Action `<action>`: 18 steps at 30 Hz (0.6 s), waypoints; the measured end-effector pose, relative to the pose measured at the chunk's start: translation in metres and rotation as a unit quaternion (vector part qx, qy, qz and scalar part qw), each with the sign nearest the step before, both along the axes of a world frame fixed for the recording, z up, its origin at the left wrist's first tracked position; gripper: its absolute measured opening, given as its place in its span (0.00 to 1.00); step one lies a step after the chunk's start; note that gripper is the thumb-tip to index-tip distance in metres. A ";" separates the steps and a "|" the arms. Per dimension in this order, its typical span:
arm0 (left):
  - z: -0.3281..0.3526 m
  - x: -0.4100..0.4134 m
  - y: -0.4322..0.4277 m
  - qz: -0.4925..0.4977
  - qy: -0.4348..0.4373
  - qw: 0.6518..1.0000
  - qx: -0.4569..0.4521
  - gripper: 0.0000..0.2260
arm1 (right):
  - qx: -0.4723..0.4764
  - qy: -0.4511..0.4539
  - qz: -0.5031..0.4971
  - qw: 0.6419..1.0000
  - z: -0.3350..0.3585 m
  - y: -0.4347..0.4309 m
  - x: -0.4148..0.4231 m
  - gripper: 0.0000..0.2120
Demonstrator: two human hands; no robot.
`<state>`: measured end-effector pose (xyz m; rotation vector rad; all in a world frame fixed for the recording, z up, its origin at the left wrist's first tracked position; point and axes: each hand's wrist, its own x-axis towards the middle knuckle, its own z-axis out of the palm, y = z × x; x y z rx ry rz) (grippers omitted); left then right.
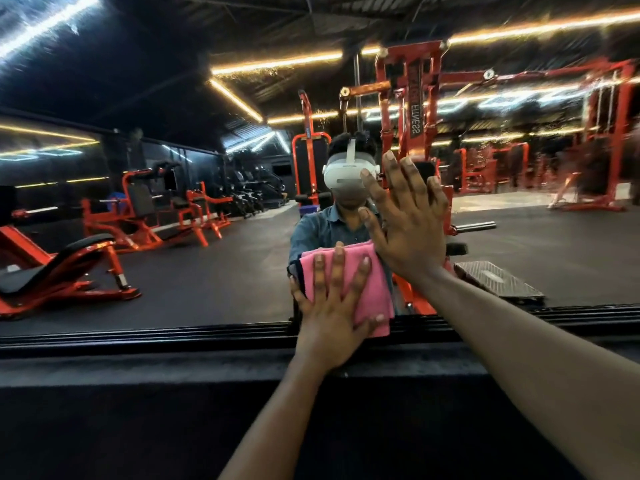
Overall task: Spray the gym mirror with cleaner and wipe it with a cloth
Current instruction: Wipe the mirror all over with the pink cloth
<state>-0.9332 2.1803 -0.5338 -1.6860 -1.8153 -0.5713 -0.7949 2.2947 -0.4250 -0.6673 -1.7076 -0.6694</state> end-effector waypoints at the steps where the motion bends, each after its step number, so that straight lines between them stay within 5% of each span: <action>1: 0.003 -0.010 -0.004 -0.001 0.019 1.000 0.014 0.39 | -0.001 -0.002 -0.001 1.000 0.001 0.000 0.000 0.28; 3: 0.009 -0.038 -0.016 0.023 0.014 0.998 0.063 0.34 | 0.001 -0.002 0.001 1.000 0.004 0.001 0.001 0.28; 9: 0.034 -0.064 -0.018 0.099 -0.205 0.954 0.195 0.38 | 0.005 0.009 0.021 1.000 0.005 -0.004 0.003 0.28; 13: 0.013 -0.006 0.007 0.080 -0.113 0.976 0.169 0.37 | -0.035 0.054 0.108 0.992 0.007 -0.012 0.027 0.25; 18: 0.004 0.013 0.015 0.077 -0.065 0.986 0.133 0.36 | -0.074 0.148 -0.005 0.986 -0.019 0.022 0.109 0.26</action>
